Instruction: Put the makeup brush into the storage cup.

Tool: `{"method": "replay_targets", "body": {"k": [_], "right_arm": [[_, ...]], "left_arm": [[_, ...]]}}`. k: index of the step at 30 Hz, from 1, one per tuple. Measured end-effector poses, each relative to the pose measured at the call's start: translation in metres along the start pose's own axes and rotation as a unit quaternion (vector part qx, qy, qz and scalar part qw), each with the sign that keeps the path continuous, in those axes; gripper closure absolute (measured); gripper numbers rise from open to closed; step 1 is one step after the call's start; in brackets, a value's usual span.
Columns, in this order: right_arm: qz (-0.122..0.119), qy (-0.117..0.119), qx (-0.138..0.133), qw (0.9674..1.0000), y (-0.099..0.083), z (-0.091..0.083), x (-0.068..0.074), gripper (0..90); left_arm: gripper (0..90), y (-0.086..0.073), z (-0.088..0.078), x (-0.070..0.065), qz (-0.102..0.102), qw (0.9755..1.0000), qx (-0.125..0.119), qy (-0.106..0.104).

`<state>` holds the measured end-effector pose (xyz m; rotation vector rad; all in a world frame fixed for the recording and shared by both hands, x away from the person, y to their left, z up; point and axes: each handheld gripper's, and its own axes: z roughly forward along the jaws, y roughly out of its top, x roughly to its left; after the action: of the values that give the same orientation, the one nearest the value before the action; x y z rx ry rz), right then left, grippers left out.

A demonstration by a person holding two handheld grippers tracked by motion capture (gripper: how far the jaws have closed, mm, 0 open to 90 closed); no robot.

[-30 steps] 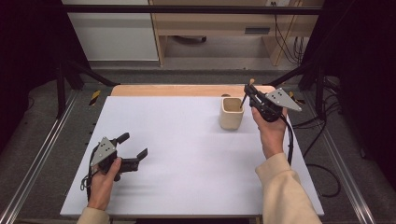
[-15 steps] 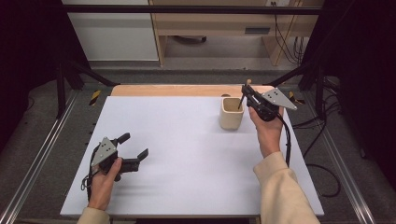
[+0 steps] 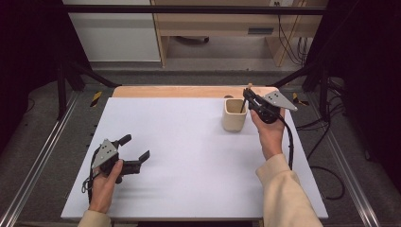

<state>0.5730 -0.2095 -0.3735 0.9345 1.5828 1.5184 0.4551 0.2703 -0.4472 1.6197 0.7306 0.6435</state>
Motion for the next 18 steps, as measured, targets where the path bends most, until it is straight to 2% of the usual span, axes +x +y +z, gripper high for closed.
{"method": "replay_targets", "body": {"k": [18], "right_arm": [[0.005, 0.003, 0.022, 0.9997, -0.0090, 0.0055, -0.0027, 83.7]], "left_arm": [[3.2, 0.0014, -0.0013, -0.0003, -0.001, 0.9999, -0.010, -0.001]]}}
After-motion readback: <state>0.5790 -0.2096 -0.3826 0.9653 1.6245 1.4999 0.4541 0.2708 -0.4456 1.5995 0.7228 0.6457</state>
